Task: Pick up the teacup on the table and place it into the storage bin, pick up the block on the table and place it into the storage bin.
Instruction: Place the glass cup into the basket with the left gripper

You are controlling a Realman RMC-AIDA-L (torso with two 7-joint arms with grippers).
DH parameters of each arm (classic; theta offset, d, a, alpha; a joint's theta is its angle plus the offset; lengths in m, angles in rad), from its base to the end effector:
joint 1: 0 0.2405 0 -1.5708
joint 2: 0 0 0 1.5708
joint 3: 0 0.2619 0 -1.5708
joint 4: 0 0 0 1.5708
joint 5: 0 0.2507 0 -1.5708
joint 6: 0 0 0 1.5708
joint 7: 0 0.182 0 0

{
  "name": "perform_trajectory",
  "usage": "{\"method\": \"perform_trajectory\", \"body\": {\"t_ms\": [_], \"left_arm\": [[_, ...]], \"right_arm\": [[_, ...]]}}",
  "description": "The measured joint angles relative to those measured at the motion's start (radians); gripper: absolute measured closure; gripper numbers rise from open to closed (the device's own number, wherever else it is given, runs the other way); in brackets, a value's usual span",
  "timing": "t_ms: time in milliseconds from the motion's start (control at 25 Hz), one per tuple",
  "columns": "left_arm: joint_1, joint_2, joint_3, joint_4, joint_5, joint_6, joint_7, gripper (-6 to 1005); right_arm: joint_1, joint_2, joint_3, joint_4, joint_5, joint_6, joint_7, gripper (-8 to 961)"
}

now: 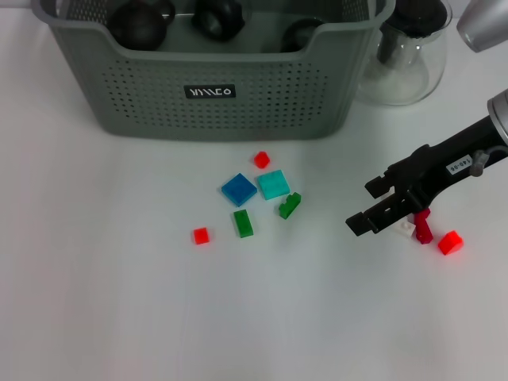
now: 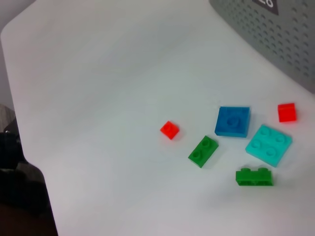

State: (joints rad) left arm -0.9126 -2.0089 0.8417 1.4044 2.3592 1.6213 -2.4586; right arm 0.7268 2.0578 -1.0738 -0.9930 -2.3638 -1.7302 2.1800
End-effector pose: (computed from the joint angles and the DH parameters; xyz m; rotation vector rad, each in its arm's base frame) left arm -0.0549 0.4749 0.1028 -2.5522 -0.7119 -0.2628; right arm 0.1967 0.3917 -0.0381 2.9547 -0.9717 0.2022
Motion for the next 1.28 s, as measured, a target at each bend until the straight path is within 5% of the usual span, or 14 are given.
{"method": "perform_trajectory", "body": {"t_ms": [160, 320, 680, 1280], "left_arm": [[-0.08, 0.041, 0.005, -0.267, 0.11, -0.14, 0.001, 955], [-0.108, 0.051, 0.063, -0.422, 0.147, -0.271, 0.002, 955], [-0.147, -0.008, 0.148, -0.518, 0.3, -0.406, -0.023, 954], [-0.175, -0.07, 0.177, -0.578, 0.441, -0.432, -0.038, 952]], "right_arm": [[0.008, -0.005, -0.002, 0.002, 0.0, 0.001, 0.008, 6], [0.014, -0.008, -0.007, 0.002, -0.001, 0.004, 0.01, 6], [0.023, -0.006, -0.009, 0.005, -0.029, -0.001, 0.021, 6], [0.022, 0.001, -0.009, 0.007, -0.037, -0.001, 0.015, 6]]}}
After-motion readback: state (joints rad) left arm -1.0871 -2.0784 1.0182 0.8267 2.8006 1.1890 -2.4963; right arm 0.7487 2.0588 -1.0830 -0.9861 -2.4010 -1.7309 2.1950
